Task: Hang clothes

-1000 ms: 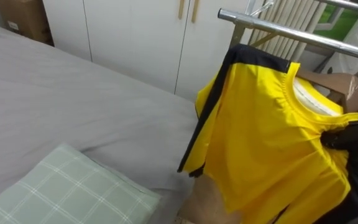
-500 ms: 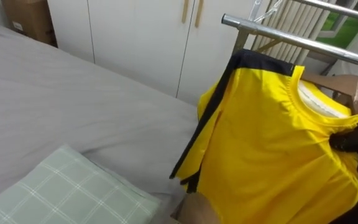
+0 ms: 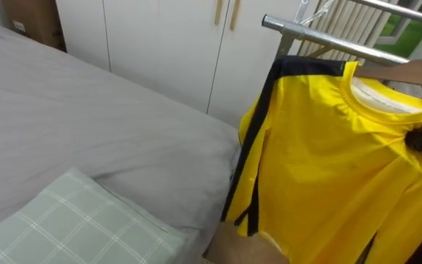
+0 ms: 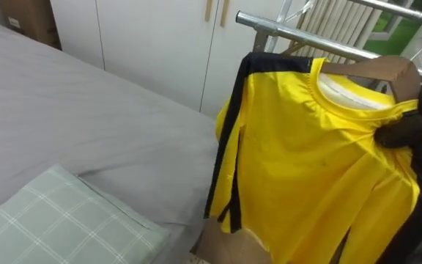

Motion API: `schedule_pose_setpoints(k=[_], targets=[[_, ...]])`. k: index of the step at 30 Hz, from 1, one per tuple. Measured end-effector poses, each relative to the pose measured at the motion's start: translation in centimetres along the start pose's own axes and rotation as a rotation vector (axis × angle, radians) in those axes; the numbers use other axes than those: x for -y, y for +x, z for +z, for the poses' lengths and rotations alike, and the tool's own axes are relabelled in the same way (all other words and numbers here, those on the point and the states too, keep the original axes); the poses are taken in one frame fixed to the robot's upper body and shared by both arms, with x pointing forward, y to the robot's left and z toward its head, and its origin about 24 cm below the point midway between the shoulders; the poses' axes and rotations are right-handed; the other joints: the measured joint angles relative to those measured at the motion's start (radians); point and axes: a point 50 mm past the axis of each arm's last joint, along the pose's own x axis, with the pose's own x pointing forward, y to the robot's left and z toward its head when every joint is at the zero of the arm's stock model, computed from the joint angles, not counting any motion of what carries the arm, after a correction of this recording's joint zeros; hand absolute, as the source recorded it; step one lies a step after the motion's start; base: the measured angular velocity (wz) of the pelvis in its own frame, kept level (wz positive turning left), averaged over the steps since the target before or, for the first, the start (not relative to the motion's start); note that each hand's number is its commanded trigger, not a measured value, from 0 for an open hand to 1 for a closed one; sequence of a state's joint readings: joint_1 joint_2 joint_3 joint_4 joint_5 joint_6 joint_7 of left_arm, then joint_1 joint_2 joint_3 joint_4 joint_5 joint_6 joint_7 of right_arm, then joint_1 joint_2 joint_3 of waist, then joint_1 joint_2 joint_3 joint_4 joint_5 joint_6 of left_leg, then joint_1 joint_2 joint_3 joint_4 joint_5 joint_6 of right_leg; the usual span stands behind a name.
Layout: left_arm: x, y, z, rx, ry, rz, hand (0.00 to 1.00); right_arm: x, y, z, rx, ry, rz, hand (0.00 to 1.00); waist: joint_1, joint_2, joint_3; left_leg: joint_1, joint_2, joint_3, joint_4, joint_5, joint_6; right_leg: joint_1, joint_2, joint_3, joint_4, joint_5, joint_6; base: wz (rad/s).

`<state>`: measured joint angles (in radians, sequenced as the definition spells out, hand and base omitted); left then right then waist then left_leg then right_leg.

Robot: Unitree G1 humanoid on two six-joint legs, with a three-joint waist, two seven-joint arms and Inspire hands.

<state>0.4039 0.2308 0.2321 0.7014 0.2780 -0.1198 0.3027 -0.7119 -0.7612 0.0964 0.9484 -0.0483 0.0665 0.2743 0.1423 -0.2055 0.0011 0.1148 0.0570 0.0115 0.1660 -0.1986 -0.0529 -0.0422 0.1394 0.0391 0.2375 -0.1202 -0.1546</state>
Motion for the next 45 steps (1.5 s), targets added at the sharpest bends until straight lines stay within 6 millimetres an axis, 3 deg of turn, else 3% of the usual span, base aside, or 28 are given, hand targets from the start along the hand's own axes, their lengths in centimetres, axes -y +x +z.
schedule_pose_setpoints(k=[6,14,19,23,27,29,31,33,34,36,37,38,39,41,42,43,44,45], targets=[[-0.1,0.0,-0.4,-0.005,0.027,0.015,0.00,0.9,-0.1,0.8,0.021,-0.001,-0.032,1.00,0.001,-0.003,-0.0018,-0.003,0.001,-0.023,0.001,0.000,0.000,0.003,0.000,-0.006,0.001,-0.003,-0.005,0.04],[-0.1,-0.1,-1.0,-0.028,0.039,0.018,0.00,1.7,-0.1,1.5,0.040,0.002,-0.098,1.00,0.003,0.006,-0.0059,0.008,0.004,-0.017,0.003,0.000,-0.001,0.004,0.004,-0.009,0.001,-0.007,-0.012,0.00],[0.1,0.0,-1.4,-0.043,0.099,0.007,0.00,1.8,-0.1,1.4,0.027,-0.038,-0.123,1.00,0.008,0.019,0.0048,0.013,0.005,-0.003,0.060,-0.008,-0.014,0.023,0.004,-0.003,0.027,-0.031,-0.027,-0.03],[0.1,0.1,-1.5,-0.060,0.118,-0.011,0.00,1.8,-0.1,1.3,0.014,-0.080,-0.130,1.00,0.017,0.024,0.0083,-0.075,-0.002,-0.016,0.183,-0.029,-0.020,0.032,0.000,0.024,0.055,-0.054,-0.036,0.01],[0.1,0.0,-2.1,-0.087,0.177,-0.033,0.00,1.9,-0.1,1.4,0.019,-0.081,-0.131,1.00,0.016,0.028,0.0065,-0.228,-0.026,-0.016,0.184,-0.023,-0.016,0.046,0.001,0.024,0.051,-0.062,-0.048,-0.08],[-0.1,-0.2,-2.6,-0.109,0.201,-0.034,0.00,1.8,-0.1,1.6,0.028,-0.084,-0.125,1.00,0.022,0.032,0.0041,-0.294,-0.051,-0.017,0.153,0.017,-0.002,0.063,0.001,0.021,0.053,-0.072,-0.059,-0.18],[-0.4,-0.4,-3.4,-0.148,0.217,-0.032,0.00,1.7,-0.1,1.7,0.034,-0.090,-0.116,1.00,0.014,0.029,0.0016,-0.341,-0.083,-0.019,0.075,0.111,0.003,0.095,0.005,0.027,0.053,-0.090,-0.059,-0.02],[-0.6,-0.8,-4.2,-0.182,0.227,-0.032,0.00,1.7,-0.1,1.8,0.036,-0.094,-0.112,1.00,0.015,0.038,-0.0022,-0.361,-0.093,-0.012,0.023,0.160,0.007,0.128,0.017,0.038,0.038,-0.097,-0.059,-0.15],[-0.9,-1.0,-4.7,-0.203,0.229,-0.026,0.00,1.6,-0.1,1.8,0.034,-0.098,-0.111,1.00,0.011,0.042,-0.0046,-0.372,-0.105,-0.015,0.009,0.190,0.015,0.145,0.025,0.044,0.038,-0.111,-0.050,-0.12],[-1.1,-1.3,-5.3,-0.234,0.240,-0.029,0.00,1.6,-0.1,1.8,0.041,-0.112,-0.110,1.00,0.002,0.051,-0.0051,-0.373,-0.122,-0.016,-0.002,0.225,0.034,0.172,0.031,0.047,0.044,-0.151,0.014,0.02],[-1.3,-1.5,-5.7,-0.260,0.246,-0.029,0.00,1.5,-0.2,1.7,0.045,-0.114,-0.109,1.00,0.000,0.052,-0.0054,-0.364,-0.124,-0.006,-0.002,0.245,0.053,0.186,0.030,0.047,0.053,-0.184,0.063,0.00],[-1.5,-1.5,-6.0,-0.286,0.243,-0.026,0.00,1.5,-0.2,1.8,0.049,-0.118,-0.110,1.00,-0.001,0.046,-0.0068,-0.356,-0.129,0.018,0.005,0.265,0.077,0.191,0.024,0.048,0.072,-0.216,0.083,0.05],[-1.7,-1.5,-6.1,-0.298,0.244,-0.025,0.00,1.6,-0.2,1.8,0.053,-0.115,-0.113,1.00,-0.006,0.039,-0.0054,-0.352,-0.137,0.025,0.007,0.275,0.084,0.199,0.018,0.048,0.080,-0.231,0.089,0.21],[-1.9,-1.4,-6.1,-0.319,0.251,-0.025,0.00,2.2,-0.6,1.4,0.053,-0.129,-0.134,1.00,-0.010,0.022,-0.0051,-0.348,-0.172,0.036,0.026,0.281,0.094,0.208,-0.003,0.046,0.109,-0.274,0.127,0.37],[-1.8,-1.3,-6.1,-0.322,0.255,-0.033,0.00,3.1,-1.1,0.9,0.043,-0.146,-0.158,1.00,-0.007,0.019,-0.0047,-0.347,-0.205,0.049,0.034,0.276,0.104,0.212,-0.019,0.043,0.134,-0.293,0.159,0.42],[-1.9,-1.3,-6.1,-0.329,0.263,-0.040,0.00,3.9,-1.4,0.6,0.045,-0.144,-0.198,1.00,-0.009,0.015,-0.0021,-0.329,-0.237,0.057,0.034,0.286,0.135,0.203,-0.029,0.037,0.192,-0.302,0.176,0.39],[-2.1,-1.2,-6.1,-0.334,0.267,-0.035,0.00,4.1,-1.5,0.6,0.050,-0.139,-0.218,1.00,-0.011,0.007,0.0022,-0.321,-0.238,0.062,0.037,0.283,0.157,0.195,-0.038,0.028,0.231,-0.310,0.191,0.30],[-2.3,-0.9,-5.9,-0.348,0.272,-0.024,0.00,4.2,-1.6,0.5,0.063,-0.139,-0.246,1.00,-0.024,0.015,0.0070,-0.314,-0.224,0.066,0.065,0.257,0.168,0.159,-0.053,-0.055,0.344,-0.299,0.228,0.00]])
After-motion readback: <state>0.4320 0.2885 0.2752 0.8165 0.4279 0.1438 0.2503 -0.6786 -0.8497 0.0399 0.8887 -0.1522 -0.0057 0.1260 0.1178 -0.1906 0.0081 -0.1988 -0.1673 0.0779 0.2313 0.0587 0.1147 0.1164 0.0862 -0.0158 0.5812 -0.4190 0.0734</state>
